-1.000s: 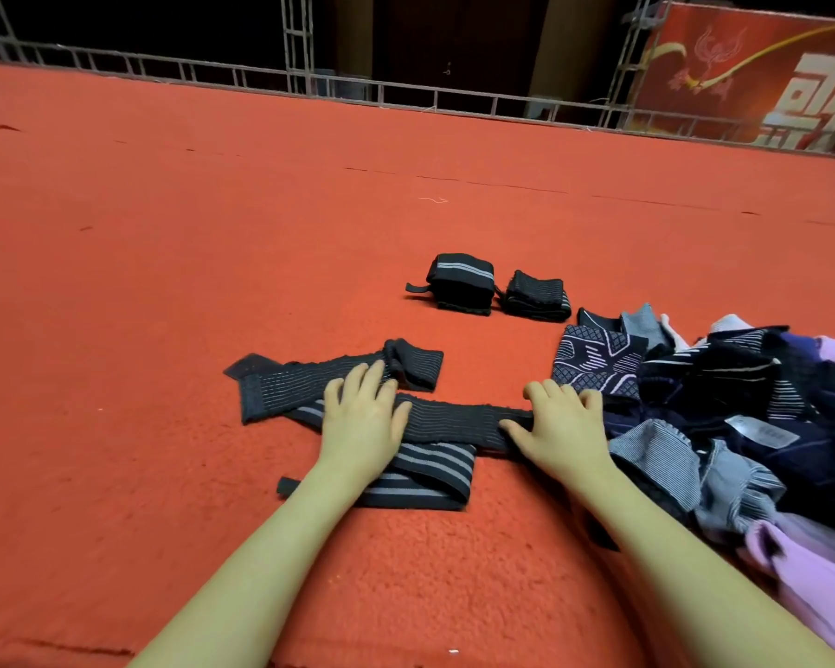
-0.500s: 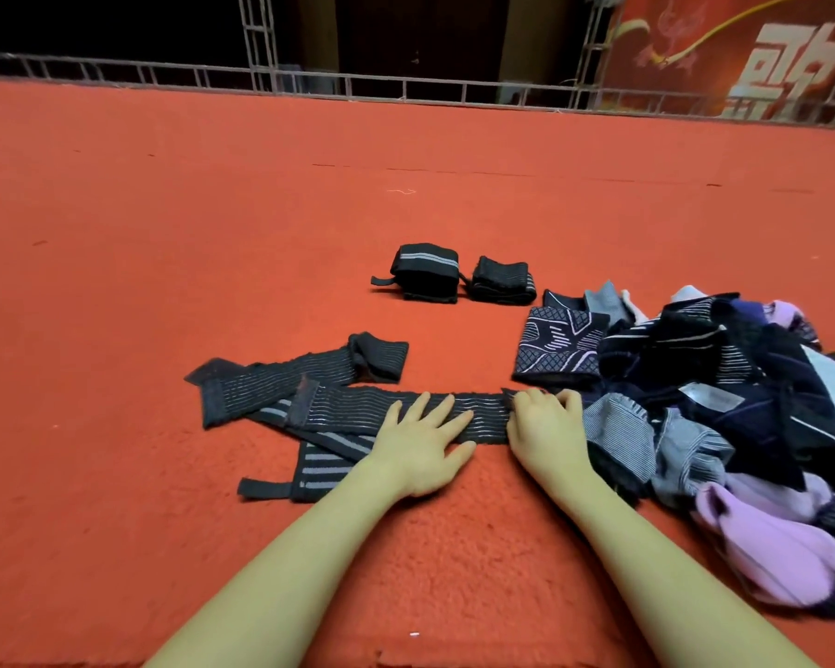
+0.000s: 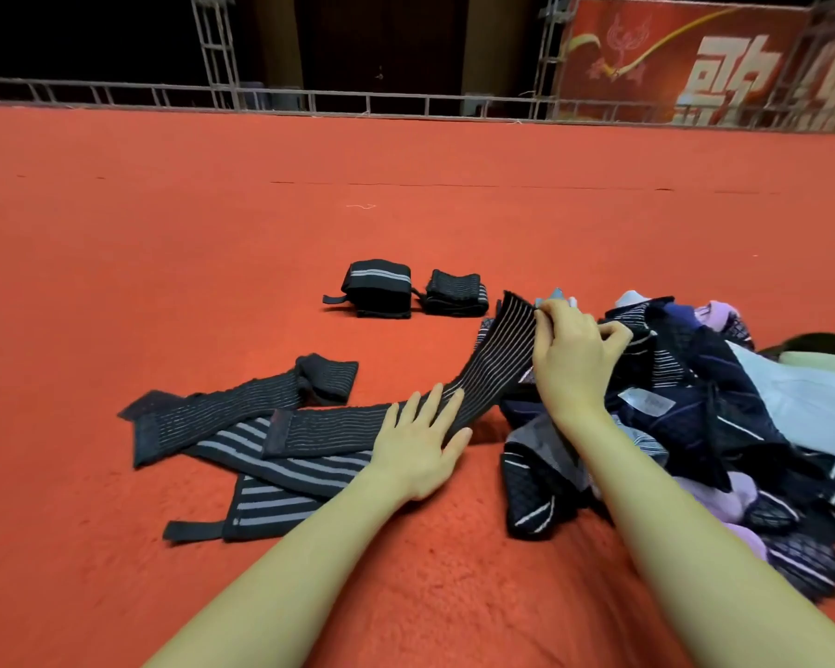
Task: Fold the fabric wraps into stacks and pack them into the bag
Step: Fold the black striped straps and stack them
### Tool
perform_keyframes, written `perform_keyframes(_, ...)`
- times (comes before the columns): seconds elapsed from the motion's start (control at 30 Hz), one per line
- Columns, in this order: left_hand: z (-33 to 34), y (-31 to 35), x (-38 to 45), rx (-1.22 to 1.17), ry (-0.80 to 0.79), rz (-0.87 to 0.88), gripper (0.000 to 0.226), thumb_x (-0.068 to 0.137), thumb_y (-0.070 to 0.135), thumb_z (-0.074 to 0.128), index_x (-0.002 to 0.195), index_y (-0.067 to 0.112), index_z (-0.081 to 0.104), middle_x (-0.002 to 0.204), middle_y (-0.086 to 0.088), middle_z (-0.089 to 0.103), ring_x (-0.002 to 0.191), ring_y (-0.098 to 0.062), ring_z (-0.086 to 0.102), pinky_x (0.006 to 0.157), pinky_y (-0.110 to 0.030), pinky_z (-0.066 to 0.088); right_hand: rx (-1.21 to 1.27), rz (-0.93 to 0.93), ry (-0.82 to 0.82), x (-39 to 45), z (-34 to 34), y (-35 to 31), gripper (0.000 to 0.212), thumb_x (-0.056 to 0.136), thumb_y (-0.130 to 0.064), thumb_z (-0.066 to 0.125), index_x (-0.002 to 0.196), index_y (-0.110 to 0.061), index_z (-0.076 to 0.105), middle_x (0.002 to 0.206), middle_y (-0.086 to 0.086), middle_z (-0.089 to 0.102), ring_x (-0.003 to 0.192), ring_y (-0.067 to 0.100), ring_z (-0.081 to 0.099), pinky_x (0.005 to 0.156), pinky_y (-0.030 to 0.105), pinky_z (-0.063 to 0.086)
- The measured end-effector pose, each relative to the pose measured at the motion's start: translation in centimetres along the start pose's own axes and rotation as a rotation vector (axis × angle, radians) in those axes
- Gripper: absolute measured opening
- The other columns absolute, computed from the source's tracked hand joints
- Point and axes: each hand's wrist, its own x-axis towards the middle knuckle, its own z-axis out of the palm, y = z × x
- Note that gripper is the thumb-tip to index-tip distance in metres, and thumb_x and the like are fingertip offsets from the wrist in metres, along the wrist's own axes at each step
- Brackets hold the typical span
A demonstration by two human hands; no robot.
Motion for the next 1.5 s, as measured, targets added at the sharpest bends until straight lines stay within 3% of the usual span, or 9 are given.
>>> perform_keyframes(0.3,0.5,3.6,3.0,-0.061,-0.147,0.066,0.051,0.102,0.048,0.011,0.151,0.038,0.004,0.160,0.007,-0.003,0.147,-0.024,-0.006,0.117,-0.045,-0.007,0.037,-0.004,0.044,-0.8,0.1,1.8,0.020,0.089,-0.021,0.046,0.082,-0.015,0.064,0.070,-0.001,0.064,0.063,0.024,0.060,0.070,0.035,0.023)
perform_keyframes(0.57,-2.3,-3.0,-0.5,0.042,0.194,-0.063,0.044,0.101,0.041,0.031,0.143,0.026,0.038,0.154,0.000,0.026,0.140,-0.024,0.019,0.109,-0.040,0.013,0.139,-0.148,-0.023,-2.0,1.7,-4.4,0.022,0.087,-0.023,0.051,0.077,-0.012,0.067,0.051,0.002,0.059,0.049,0.024,0.054,0.079,0.032,0.034)
perform_keyframes(0.63,-2.7,-5.5,-1.7,0.094,0.261,-0.080,0.040,0.098,0.039,0.036,0.127,0.022,0.057,0.141,-0.004,0.045,0.128,-0.029,0.036,0.102,-0.043,0.024,0.146,-0.213,-0.051,-2.6,2.3,-6.8,0.022,0.087,-0.022,0.050,0.075,-0.011,0.066,0.048,0.003,0.057,0.047,0.025,0.054,0.083,0.032,0.037)
perform_keyframes(0.73,-2.8,-9.2,-4.2,0.116,0.341,-0.136,0.049,0.084,0.041,0.031,0.086,0.016,0.073,0.095,-0.003,0.067,0.089,-0.032,0.060,0.076,-0.046,0.045,0.126,-0.348,-0.110,-3.9,3.2,-10.3,0.020,0.087,-0.017,0.052,0.072,-0.012,0.065,0.045,0.002,0.052,0.044,0.024,0.052,0.086,0.035,0.038)
perform_keyframes(0.83,-2.0,-11.6,-6.4,0.042,0.254,-0.171,0.064,0.084,0.050,0.016,0.114,0.025,0.067,0.117,0.006,0.063,0.112,-0.024,0.054,0.093,-0.043,0.034,0.089,-0.460,-0.209,-5.8,4.3,-13.2,0.011,0.074,-0.007,0.068,0.068,-0.013,0.062,0.044,0.000,0.050,0.043,0.023,0.052,0.088,0.037,0.038)
perform_keyframes(0.93,-1.1,-13.2,-7.2,-0.022,0.217,-0.169,0.044,0.099,0.047,0.029,0.138,0.036,0.045,0.144,0.018,0.040,0.134,-0.010,0.030,0.107,-0.037,0.017,0.056,-0.501,-0.323,-8.3,5.1,-15.1,0.021,0.065,-0.005,0.077,0.063,-0.015,0.058,0.041,0.000,0.049,0.040,0.021,0.051,0.087,0.037,0.038)
perform_keyframes(1.2,-0.8,-13.6,-7.6,-0.144,0.321,-0.180,0.036,0.097,0.041,0.044,0.129,0.031,0.055,0.142,0.016,0.044,0.133,-0.004,0.031,0.102,-0.027,0.010,0.094,-0.527,-0.501,-10.3,5.8,-17.0,0.029,0.083,-0.023,0.044,0.060,-0.017,0.060,0.039,0.000,0.051,0.038,0.019,0.053,0.092,0.034,0.034)
perform_keyframes(1.37,-1.0,-13.6,-7.7,-0.199,0.363,-0.180,0.030,0.097,0.025,0.044,0.124,0.024,0.059,0.136,0.012,0.050,0.129,-0.007,0.039,0.100,-0.027,0.014,0.052,-0.505,-0.888,-8.8,4.5,-16.8,0.038,0.098,-0.036,0.031,0.093,-0.022,0.065,0.086,0.001,0.071,0.091,0.018,0.063,0.105,0.038,0.011)
perform_keyframes(1.5,-1.2,-12.7,-8.1,-0.120,0.376,-0.172,0.053,0.092,0.040,0.022,0.135,0.024,0.050,0.140,0.009,0.047,0.130,-0.010,0.039,0.102,-0.031,0.018,-0.068,-0.582,-0.714,-8.1,3.5,-14.0,0.041,0.092,-0.036,0.029,0.084,-0.021,0.067,0.079,-0.002,0.069,0.078,0.024,0.063,0.093,0.041,0.020)
